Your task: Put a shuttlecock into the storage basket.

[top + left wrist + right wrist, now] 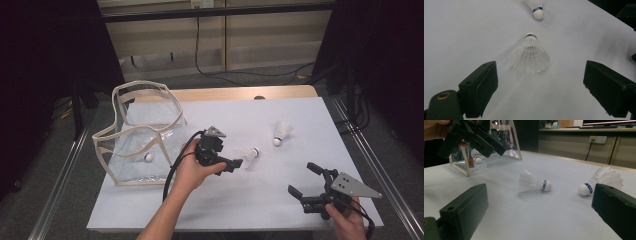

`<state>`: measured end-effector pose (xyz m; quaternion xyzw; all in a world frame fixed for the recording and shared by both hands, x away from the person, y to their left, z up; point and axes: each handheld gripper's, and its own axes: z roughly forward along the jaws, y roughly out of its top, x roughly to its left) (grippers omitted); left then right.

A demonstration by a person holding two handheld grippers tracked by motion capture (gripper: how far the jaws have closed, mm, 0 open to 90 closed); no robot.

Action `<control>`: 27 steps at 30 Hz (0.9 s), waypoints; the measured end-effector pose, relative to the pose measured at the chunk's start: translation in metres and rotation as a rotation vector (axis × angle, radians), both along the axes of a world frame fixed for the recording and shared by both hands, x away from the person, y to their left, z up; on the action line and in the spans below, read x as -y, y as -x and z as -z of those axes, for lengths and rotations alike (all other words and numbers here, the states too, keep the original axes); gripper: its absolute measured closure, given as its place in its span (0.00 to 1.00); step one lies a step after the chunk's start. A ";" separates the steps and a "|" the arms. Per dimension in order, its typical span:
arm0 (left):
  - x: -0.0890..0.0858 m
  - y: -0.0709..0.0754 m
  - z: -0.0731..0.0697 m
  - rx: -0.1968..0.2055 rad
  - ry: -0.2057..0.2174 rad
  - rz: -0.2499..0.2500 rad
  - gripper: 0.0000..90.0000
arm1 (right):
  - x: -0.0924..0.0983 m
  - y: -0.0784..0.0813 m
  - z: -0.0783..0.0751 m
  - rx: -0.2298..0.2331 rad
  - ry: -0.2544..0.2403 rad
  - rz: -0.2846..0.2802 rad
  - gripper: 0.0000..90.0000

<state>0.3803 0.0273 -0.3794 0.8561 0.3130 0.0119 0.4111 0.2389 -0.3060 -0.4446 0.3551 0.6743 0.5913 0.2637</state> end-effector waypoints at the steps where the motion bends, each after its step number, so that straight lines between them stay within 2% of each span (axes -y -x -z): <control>1: 0.000 0.000 0.001 0.004 0.000 -0.003 0.14 | 0.000 0.000 0.000 0.000 0.000 0.000 0.00; 13: 0.011 -0.002 0.011 0.019 -0.035 0.004 0.15 | 0.000 0.000 0.000 0.003 -0.002 0.001 0.00; 27: 0.018 -0.003 0.024 0.000 -0.010 -0.001 0.22 | 0.001 0.000 0.000 0.004 -0.001 0.002 0.00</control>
